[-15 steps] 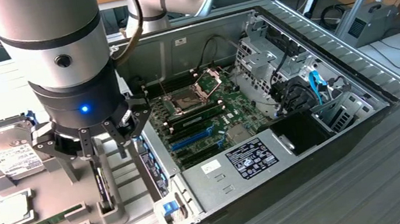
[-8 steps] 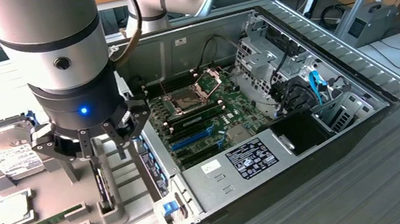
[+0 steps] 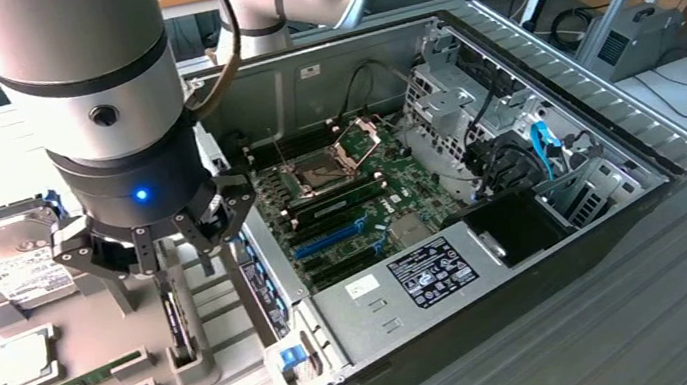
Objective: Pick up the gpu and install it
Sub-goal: 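Pick up the gpu and move the gpu toward the slot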
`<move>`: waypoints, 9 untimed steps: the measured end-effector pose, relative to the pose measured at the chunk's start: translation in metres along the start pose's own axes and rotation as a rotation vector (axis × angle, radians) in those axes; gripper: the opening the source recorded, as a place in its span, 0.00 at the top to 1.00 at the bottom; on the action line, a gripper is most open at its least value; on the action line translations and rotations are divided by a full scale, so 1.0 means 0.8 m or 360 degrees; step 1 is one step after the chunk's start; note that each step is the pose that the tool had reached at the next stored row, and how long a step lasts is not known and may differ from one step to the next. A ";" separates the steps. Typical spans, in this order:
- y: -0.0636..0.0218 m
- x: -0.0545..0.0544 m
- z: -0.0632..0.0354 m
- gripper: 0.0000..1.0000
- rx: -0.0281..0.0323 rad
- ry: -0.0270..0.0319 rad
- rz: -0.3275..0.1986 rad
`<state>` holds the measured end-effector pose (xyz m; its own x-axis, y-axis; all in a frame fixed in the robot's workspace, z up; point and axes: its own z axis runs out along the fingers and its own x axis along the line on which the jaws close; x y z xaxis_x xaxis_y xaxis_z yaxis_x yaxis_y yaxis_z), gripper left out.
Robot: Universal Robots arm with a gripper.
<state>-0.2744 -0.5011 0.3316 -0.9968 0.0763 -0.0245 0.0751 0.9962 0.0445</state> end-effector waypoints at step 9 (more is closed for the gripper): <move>0.004 0.008 0.004 0.58 0.00000 0.00000 0.0000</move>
<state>-0.2804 -0.4970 0.3283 -0.9968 0.0763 -0.0245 0.0751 0.9962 0.0445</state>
